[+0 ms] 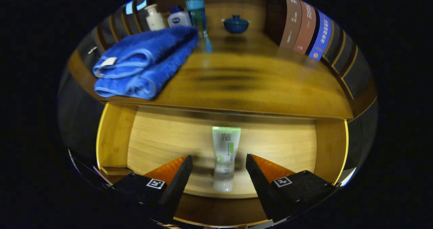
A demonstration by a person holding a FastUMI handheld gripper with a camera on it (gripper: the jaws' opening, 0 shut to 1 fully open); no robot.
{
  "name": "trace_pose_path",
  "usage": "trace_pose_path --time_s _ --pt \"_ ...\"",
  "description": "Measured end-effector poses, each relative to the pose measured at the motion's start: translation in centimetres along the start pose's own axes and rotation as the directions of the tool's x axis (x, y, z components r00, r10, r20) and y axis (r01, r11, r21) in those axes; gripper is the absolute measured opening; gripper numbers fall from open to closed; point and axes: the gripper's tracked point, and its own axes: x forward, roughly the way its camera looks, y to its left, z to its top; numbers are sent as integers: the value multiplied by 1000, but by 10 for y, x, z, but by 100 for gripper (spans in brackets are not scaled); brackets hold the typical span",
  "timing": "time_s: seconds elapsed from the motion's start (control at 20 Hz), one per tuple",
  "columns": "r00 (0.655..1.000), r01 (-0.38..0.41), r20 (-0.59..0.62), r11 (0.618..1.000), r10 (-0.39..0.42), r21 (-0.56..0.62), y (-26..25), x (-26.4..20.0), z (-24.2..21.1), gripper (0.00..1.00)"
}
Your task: Pull open the drawer, take out the items inside it, and place them on the countertop above the cabinet.
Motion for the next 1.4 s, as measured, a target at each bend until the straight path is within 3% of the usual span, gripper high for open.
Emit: trace_pose_path --time_s 0.15,0.35,0.4,0.55,0.75,1.05,1.4 --pt "998 26 -60 1000 -26 -6 -4 18 -12 99" --pt "993 20 -118 998 -14 53 -6 33 -28 49" --pt "995 8 -98 999 -5 33 -6 33 -27 49" --pt "999 10 -54 1000 -9 18 -10 22 -27 30" --pt "996 -74 -50 995 78 73 1 -7 -35 30" --pt "992 -125 21 990 124 65 12 -59 -27 30" --pt "989 -131 82 988 124 80 7 -109 35 30"
